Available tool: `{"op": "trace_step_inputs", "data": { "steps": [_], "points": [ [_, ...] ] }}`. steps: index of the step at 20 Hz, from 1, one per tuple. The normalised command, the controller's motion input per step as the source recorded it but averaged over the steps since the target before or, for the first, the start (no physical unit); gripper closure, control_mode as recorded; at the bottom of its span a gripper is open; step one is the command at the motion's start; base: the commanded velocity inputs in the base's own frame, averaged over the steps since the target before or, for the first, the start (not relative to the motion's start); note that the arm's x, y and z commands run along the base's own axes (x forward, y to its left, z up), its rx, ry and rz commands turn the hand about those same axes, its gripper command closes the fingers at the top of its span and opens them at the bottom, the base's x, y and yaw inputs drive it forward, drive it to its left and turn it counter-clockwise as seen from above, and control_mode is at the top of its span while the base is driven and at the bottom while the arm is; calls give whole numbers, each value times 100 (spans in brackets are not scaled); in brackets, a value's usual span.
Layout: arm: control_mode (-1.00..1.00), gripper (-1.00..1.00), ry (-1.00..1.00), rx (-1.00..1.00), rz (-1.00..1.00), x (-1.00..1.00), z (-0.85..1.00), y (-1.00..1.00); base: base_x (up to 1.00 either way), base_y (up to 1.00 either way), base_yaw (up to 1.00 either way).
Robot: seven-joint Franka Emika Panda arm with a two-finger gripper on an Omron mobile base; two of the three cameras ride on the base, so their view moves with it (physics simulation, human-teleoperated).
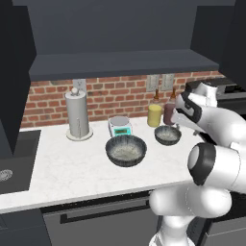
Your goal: Pick up the bowls on the counter and stack them on top of one another in the open cabinet. Place the smaller bowl on top of the larger bowl.
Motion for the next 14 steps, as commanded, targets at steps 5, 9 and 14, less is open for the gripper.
{"op": "trace_step_inputs", "data": {
  "steps": [5, 9, 14],
  "points": [
    [-100, -100, 0, 0, 0, 28, -28, -2, 0, 0, 0],
    [-100, -100, 0, 0, 0, 22, -32, -9, 0, 0, 0],
    [-100, -100, 0, 0, 0, 31, -25, -13, 0, 0, 0]
  ]
}}
